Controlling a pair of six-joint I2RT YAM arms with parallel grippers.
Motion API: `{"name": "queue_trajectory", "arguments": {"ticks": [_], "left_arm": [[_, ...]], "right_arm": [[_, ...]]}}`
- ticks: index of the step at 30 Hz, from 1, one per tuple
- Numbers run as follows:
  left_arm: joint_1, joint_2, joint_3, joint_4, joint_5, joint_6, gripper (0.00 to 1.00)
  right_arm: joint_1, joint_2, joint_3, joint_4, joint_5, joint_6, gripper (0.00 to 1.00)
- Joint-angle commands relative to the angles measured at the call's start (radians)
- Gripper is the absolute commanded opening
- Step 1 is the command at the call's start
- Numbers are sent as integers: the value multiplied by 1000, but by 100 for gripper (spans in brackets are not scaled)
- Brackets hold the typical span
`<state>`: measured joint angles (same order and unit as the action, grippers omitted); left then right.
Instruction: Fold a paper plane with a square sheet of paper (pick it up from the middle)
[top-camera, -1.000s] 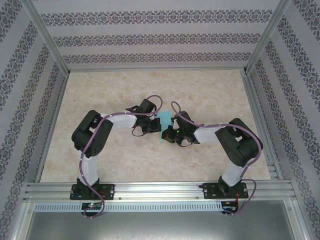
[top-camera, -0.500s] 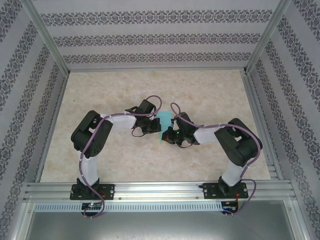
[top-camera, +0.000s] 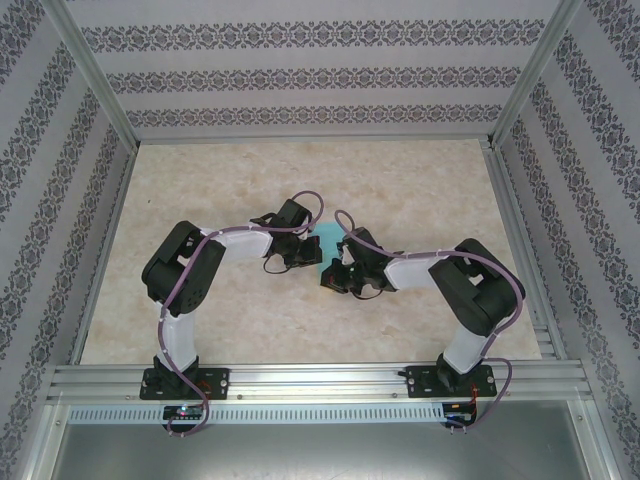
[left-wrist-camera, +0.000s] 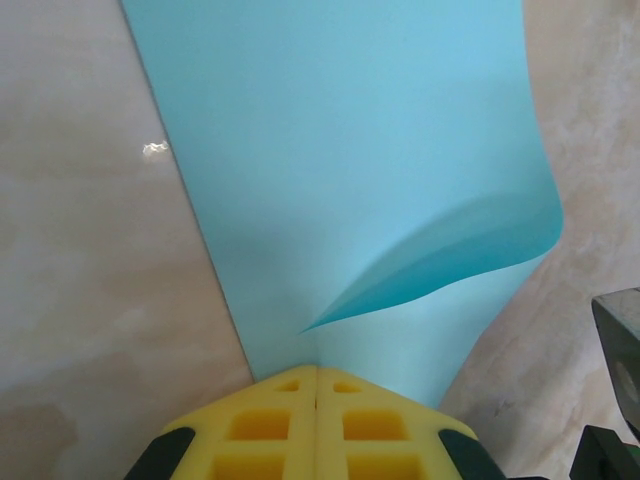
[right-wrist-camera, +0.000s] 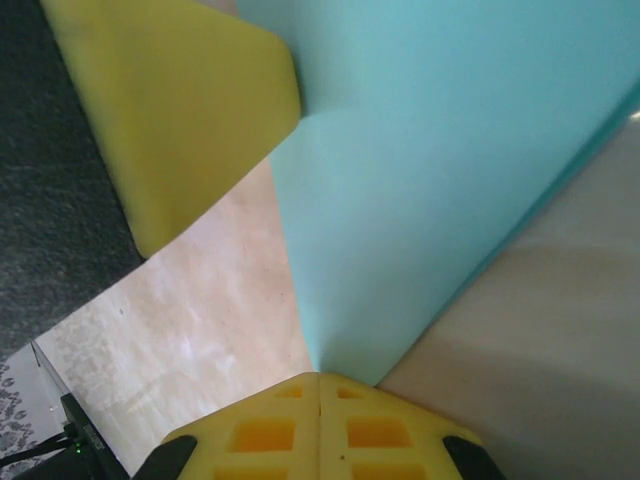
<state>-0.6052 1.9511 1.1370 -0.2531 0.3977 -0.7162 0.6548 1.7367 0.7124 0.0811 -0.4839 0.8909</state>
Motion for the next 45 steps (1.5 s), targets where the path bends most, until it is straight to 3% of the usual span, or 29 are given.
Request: {"name": "queue_trajectory", "arguments": {"ticks": [1, 10, 16, 34, 45], "left_arm": [[-18, 32, -46, -72, -54, -11, 0], [-18, 32, -35, -74, -49, -1, 1], [-18, 31, -25, -83, -47, 11, 0], [-18, 37, 0, -103, -50, 31, 1], [-18, 38, 68, -114, -24, 54, 1]], "right_arm": [[12, 19, 22, -62, 27, -30, 5], [-71, -135, 27, -93, 99, -36, 6], [-126, -93, 77, -127, 87, -79, 6], [-129, 79, 148, -173, 86, -98, 4], [-122, 2, 161, -199, 79, -102, 4]]}}
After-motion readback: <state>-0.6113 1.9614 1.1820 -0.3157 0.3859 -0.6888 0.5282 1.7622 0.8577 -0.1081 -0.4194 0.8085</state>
